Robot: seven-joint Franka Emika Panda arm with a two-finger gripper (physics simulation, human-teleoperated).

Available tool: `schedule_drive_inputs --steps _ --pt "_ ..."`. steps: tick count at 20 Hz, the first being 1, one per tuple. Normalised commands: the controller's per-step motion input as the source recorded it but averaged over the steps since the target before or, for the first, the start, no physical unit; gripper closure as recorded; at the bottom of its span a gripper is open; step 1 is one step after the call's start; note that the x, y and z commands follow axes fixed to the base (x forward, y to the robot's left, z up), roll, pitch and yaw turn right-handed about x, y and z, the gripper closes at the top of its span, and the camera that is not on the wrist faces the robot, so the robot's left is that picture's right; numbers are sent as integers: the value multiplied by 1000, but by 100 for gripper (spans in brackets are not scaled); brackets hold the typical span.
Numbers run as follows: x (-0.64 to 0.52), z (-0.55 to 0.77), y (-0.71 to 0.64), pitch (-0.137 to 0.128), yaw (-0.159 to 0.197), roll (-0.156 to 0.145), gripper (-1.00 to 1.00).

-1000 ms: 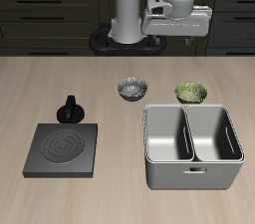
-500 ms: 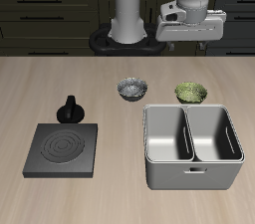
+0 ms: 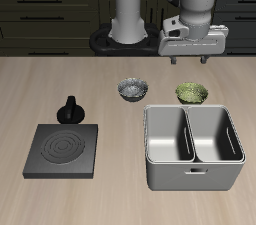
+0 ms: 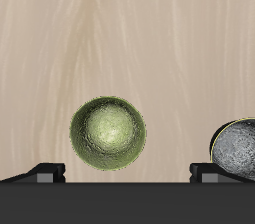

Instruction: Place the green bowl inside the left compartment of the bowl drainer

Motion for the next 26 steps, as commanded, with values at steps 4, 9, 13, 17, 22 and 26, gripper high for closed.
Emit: schedule_drive_inputs --steps 4,9,13,17,22,26 --pt "48 -339 -15 48 -26 8 -100" --pt "-91 -365 -7 36 -8 22 -100" --pt "-166 -340 -130 7 9 -13 -100" --pt "-45 -312 -58 53 -24 2 -100" --pt "13 -361 -9 53 -2 -6 -100" --pt "-97 -640 4 107 -5 15 -100"
